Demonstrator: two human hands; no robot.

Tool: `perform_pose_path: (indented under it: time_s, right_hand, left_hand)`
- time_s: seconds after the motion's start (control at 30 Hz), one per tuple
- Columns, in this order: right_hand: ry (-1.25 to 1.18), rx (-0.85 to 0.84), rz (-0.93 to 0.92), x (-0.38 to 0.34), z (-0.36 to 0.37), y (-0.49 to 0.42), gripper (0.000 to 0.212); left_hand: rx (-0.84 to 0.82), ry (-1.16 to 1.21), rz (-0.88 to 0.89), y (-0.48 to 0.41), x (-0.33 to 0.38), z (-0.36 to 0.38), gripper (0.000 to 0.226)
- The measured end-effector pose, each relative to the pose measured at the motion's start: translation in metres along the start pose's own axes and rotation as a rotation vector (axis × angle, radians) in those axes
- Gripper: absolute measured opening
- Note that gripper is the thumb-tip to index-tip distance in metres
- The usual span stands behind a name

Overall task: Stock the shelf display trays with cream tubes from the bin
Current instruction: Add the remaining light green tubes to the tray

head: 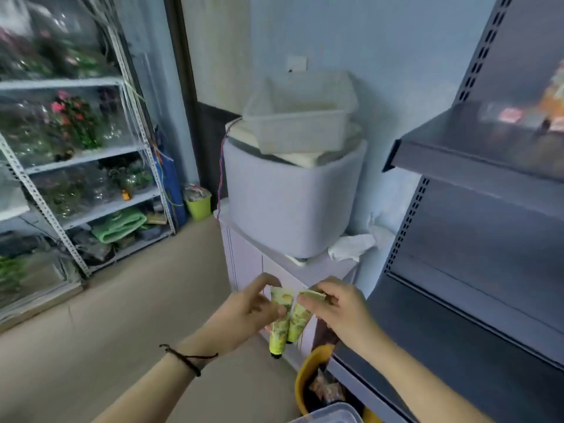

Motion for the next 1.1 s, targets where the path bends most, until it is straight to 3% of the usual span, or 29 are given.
perform_pose_path:
  time_s: [0.2,0.43,0.57,0.63,0.73,0.83,1.1]
  right_hand:
    - [0.010,0.035,-0.151,-0.147,-0.035,-0.022,0.036]
    - [0.056,0.076,-0.303,-0.288,-0.077,-0.013,0.024]
    - [0.191,0.148,-0.344,-0.352,-0.118,-0.002,0.023]
    - [0.232,0.197,-0.332,-0.372,-0.146,0.005,0.018]
    - [0.251,0.257,-0.295,-0.392,-0.190,0.011,0.025]
    - [0.340,0.275,-0.256,-0.402,-0.230,0.007,0.028]
    - [0.468,0.276,-0.223,-0.415,-0.324,-0.050,0.018]
  left_hand:
    - [0.047,-0.099,0.231,-0.005,0.138,-0.102,0.010]
    - [0.151,-0.180,0.379,0.008,0.269,-0.179,0.011]
    - [0.143,-0.140,0.477,0.007,0.343,-0.197,0.035]
    - [0.138,-0.150,0.534,0.001,0.377,-0.195,0.042]
    - [0.143,-0.150,0.577,-0.018,0.421,-0.186,0.020]
    - [0.121,-0.217,0.605,-0.041,0.456,-0.175,0.014]
    - [0.120,-0.279,0.594,-0.141,0.517,-0.166,0.014]
Point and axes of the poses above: each hand's wrist, its own y-axis away from the middle knuckle, its own z-axis out of the palm, x = y × z, the point moved 7 cm from there along -y, towards the middle knuckle, and after that the axes turned 14 degrees about -y, right-handed, at the moved point
